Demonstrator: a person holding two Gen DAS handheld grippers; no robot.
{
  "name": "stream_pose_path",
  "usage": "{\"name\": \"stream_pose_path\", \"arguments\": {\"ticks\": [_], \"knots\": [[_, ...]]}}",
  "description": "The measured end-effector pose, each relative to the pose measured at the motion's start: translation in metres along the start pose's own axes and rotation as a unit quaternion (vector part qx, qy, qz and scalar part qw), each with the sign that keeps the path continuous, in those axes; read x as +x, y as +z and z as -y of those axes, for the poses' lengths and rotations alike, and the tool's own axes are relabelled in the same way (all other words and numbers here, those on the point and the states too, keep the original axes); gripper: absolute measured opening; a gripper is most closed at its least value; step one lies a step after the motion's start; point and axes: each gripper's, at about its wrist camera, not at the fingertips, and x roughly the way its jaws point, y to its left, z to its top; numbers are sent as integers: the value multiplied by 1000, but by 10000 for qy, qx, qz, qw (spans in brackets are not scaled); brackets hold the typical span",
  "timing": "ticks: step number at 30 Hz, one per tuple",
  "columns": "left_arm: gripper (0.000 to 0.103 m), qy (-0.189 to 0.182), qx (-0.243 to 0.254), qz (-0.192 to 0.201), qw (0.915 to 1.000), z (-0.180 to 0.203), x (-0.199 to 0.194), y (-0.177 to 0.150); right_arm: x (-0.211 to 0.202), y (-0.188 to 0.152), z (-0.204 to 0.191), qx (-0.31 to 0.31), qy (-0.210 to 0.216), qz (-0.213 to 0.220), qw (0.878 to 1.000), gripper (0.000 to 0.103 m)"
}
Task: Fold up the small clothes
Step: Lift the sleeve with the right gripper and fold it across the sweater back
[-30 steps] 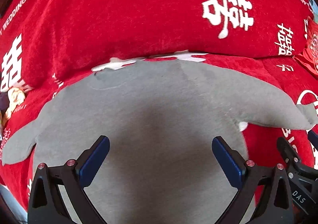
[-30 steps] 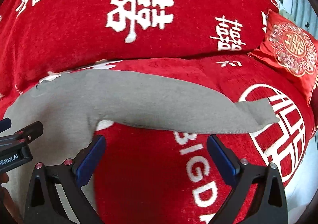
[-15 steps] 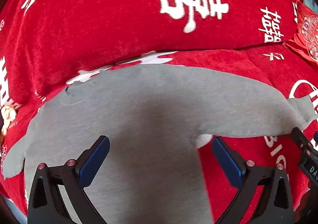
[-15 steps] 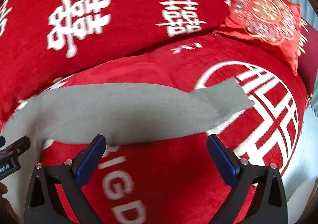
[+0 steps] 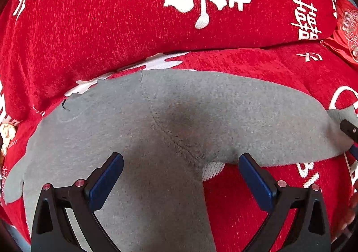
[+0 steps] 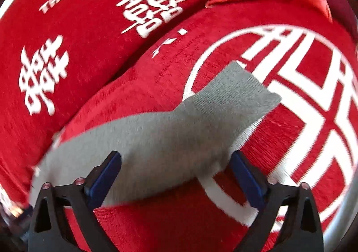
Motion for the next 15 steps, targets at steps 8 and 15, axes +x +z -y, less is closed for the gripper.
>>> {"name": "stream_pose_path", "arguments": {"ticks": [8, 15], "knots": [[103, 49, -174, -71, 9998, -10, 13, 13, 31, 23, 7, 142, 373, -184, 9990, 10], [103, 32, -228, -362, 9991, -11, 39, 19, -11, 19, 9, -147, 364, 600, 9974, 5]]}}
